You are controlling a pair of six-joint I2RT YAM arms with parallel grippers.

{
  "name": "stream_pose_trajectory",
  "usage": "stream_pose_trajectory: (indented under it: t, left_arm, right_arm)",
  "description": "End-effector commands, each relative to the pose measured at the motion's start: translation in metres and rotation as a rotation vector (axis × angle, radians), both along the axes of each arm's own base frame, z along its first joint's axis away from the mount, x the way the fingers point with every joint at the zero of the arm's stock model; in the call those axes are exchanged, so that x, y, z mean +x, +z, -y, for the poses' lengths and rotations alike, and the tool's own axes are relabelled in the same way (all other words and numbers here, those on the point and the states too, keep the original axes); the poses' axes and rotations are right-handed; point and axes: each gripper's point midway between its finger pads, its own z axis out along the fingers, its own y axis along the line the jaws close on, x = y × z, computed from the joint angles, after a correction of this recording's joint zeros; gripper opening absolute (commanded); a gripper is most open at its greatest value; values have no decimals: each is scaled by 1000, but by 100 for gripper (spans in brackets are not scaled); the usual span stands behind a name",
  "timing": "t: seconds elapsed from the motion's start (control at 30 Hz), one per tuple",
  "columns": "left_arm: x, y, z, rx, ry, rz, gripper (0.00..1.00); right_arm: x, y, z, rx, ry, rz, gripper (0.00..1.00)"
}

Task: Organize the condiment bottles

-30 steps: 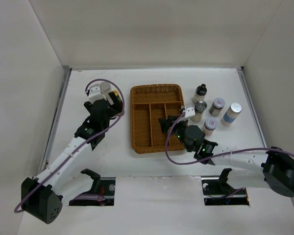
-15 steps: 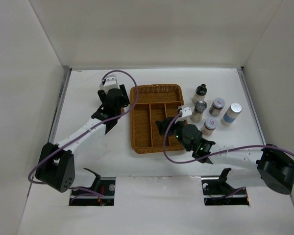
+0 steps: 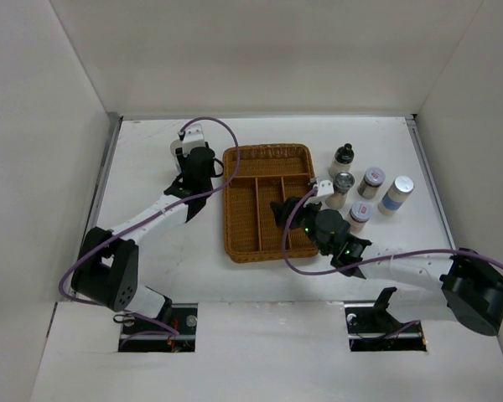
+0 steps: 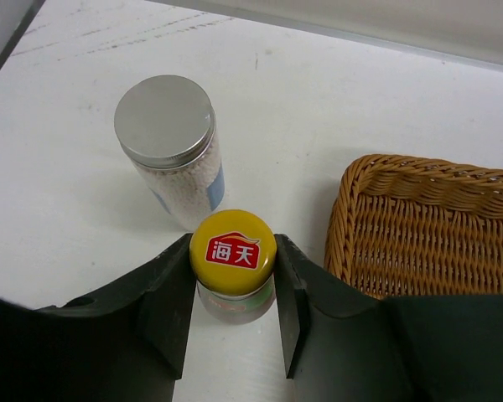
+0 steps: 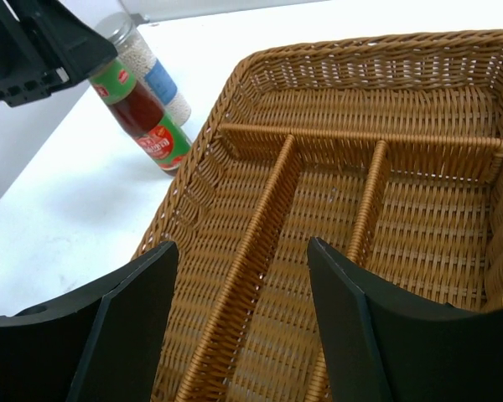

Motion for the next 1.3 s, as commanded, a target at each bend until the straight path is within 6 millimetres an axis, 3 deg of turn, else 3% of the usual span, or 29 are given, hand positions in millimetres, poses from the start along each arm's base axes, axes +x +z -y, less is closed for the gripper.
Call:
stream_pose_trajectory:
  t: [0.0,0.3,0.43,0.63,0.87,1.0,1.27]
  left_arm:
    - [10,53,-1,-31,35,150,18]
    - [2,142,9,-107,1,361,13]
    - [4,171,13,-127,-13,410,13]
    - [13,202,42,-161,-86,458,13]
    - [43,191,92,-174,-160,442,13]
    - [57,178,112,-170,-184,423,13]
    - [73,112,127,-133,-195,347,14]
  right_arm:
    - [-1,10,-1,50,10,11,69]
    - [1,12,4,67,4,8,69]
    - [5,11,14,80,-22,6,69]
    - [9,15,30,113,-66,6,69]
    - [14,14,42,133,-100,-6,69]
    - [13,18,45,135,-106,2,69]
    - [14,17,48,139,-114,-2,69]
